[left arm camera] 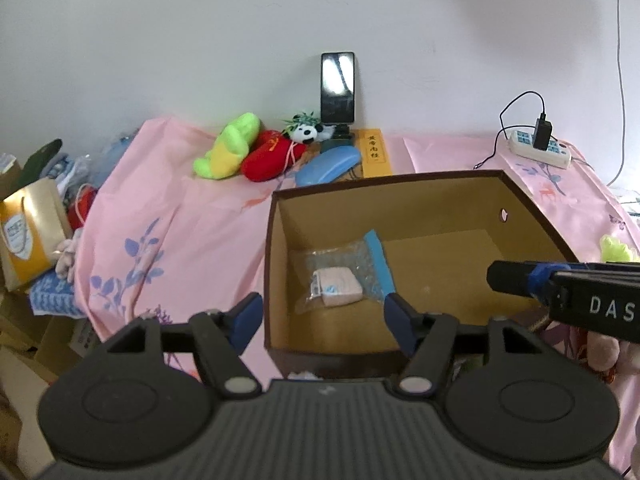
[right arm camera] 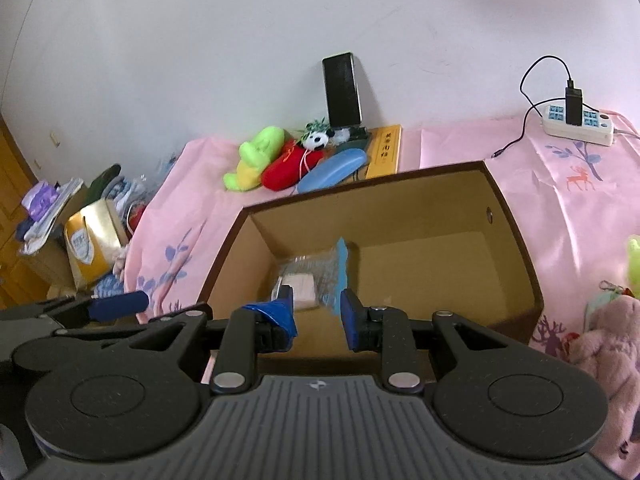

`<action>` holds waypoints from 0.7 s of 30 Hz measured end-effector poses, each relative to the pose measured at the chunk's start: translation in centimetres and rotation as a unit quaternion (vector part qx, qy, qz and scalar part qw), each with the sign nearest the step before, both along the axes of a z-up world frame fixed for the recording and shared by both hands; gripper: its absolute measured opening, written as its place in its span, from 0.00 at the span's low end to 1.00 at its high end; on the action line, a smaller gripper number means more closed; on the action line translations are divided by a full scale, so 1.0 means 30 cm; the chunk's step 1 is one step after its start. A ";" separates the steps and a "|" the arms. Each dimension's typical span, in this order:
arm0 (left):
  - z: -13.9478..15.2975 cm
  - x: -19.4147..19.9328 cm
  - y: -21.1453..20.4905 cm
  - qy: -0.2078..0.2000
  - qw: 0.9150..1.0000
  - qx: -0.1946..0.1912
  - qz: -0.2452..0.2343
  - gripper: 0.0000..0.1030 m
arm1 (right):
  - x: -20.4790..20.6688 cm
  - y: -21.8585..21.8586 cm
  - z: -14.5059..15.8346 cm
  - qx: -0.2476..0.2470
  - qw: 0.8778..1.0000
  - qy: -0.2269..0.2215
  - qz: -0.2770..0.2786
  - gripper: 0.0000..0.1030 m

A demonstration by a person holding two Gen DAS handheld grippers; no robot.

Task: Organize soft objects
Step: 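Open the right gripper to drop the bag into the box, then move the right gripper to the white cloth-wrapped bundle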

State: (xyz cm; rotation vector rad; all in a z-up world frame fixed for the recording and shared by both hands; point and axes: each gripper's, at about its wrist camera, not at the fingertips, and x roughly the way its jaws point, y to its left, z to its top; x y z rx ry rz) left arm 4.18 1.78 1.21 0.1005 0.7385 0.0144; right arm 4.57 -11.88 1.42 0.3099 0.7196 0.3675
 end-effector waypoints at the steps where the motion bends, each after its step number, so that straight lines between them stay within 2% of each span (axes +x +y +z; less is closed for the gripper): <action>1: 0.000 -0.009 -0.002 0.000 1.000 0.002 0.001 0.65 | -0.010 0.002 -0.003 0.000 1.000 0.002 0.003 0.08; 7: -0.003 -0.071 -0.007 0.003 1.000 0.002 0.007 0.66 | -0.083 0.016 -0.006 -0.011 1.000 0.003 0.025 0.08; 15: -0.037 -0.145 -0.027 0.012 1.000 0.009 0.015 0.66 | -0.136 0.025 -0.011 -0.025 0.999 0.005 0.027 0.08; 21: -0.073 -0.179 -0.018 0.031 0.999 0.008 0.031 0.66 | -0.169 0.029 -0.044 -0.030 0.999 0.025 0.035 0.08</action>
